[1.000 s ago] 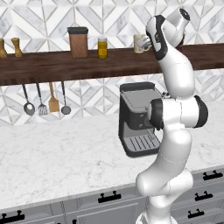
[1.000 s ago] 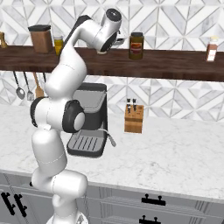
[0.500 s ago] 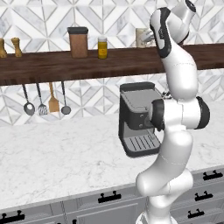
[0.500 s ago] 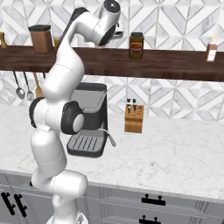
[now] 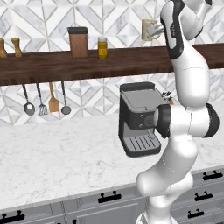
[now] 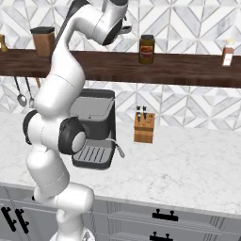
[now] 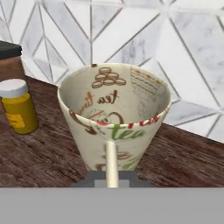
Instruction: Gather all objects into one cabinet and sort the glasses and bowls to opposite sides.
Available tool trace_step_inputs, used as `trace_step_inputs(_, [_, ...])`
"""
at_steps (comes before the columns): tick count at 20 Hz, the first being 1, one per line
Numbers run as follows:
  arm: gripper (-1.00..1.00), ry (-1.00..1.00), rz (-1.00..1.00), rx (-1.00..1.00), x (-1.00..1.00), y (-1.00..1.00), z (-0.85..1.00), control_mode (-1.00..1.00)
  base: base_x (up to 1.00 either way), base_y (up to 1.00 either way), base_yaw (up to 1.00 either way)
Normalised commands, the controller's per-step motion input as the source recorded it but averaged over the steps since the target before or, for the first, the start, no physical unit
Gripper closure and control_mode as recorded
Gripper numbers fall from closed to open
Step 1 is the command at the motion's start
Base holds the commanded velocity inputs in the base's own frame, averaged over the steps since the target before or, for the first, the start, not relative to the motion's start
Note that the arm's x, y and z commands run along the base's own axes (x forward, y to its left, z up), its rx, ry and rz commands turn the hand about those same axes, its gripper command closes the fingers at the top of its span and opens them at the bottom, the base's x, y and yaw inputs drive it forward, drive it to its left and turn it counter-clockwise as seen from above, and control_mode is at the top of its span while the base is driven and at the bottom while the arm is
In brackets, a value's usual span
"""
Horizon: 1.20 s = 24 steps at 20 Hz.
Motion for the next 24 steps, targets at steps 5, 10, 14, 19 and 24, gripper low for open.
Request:
trace_step_inputs(5, [1.0, -0.1, 0.0, 0.0, -0.3, 0.0, 0.31, -1.0, 0.0, 0.0, 0.0])
trace_step_inputs(10, [1.0, 0.0, 0.0, 0.0, 0.0, 0.0, 0.01, 1.0, -0.23, 0.0, 0.0])
trace_step_inputs(14, [1.0, 0.0, 0.0, 0.0, 0.0, 0.0, 0.0, 1.0, -0.99, 0.0, 0.0])
trace_step_inputs(19, [1.0, 0.0, 0.0, 0.0, 0.0, 0.0, 0.0, 1.0, -0.99, 0.0, 0.0])
trace_step_inputs(24, [1.0, 0.0, 0.0, 0.0, 0.0, 0.0, 0.0, 1.0, -0.71, 0.0, 0.31])
